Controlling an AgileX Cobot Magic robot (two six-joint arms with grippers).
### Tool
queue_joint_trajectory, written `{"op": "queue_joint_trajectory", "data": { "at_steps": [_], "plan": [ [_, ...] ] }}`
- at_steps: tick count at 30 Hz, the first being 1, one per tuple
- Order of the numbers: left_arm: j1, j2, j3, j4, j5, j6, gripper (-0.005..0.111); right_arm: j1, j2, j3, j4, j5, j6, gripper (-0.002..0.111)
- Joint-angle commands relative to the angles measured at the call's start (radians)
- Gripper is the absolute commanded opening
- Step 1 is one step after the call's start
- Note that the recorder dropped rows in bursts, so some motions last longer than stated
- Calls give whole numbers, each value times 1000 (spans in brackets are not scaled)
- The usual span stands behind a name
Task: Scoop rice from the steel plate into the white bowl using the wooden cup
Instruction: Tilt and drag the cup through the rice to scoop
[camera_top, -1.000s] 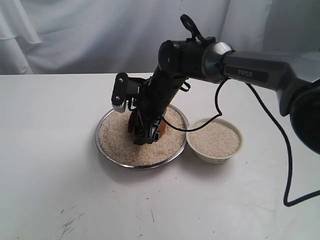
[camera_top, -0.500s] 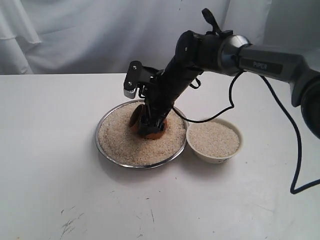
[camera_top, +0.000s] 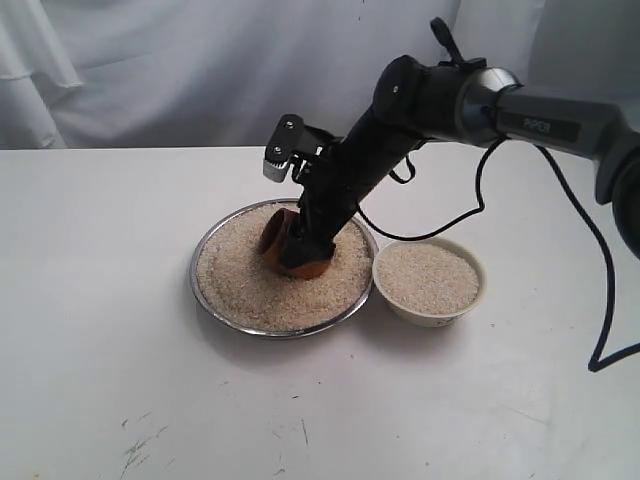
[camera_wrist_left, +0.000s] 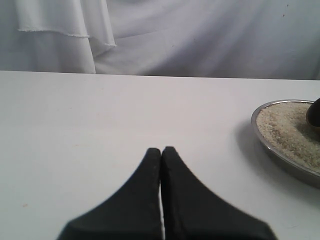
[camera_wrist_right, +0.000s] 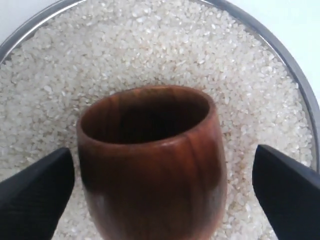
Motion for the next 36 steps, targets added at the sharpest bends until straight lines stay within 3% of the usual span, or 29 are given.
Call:
{"op": "queue_joint_trajectory", "data": {
  "at_steps": [1,9,36],
  "plan": [
    [-2,-5,5,-1,-6,-3,0,-23,6,3,47,40,-24,87],
    [-2,-5,5,-1,-6,-3,0,-23,47,3,154,22,-83,87],
    [-2,-5,5,-1,-6,-3,0,-23,68,61,213,-84,-71,87]
  ]
}}
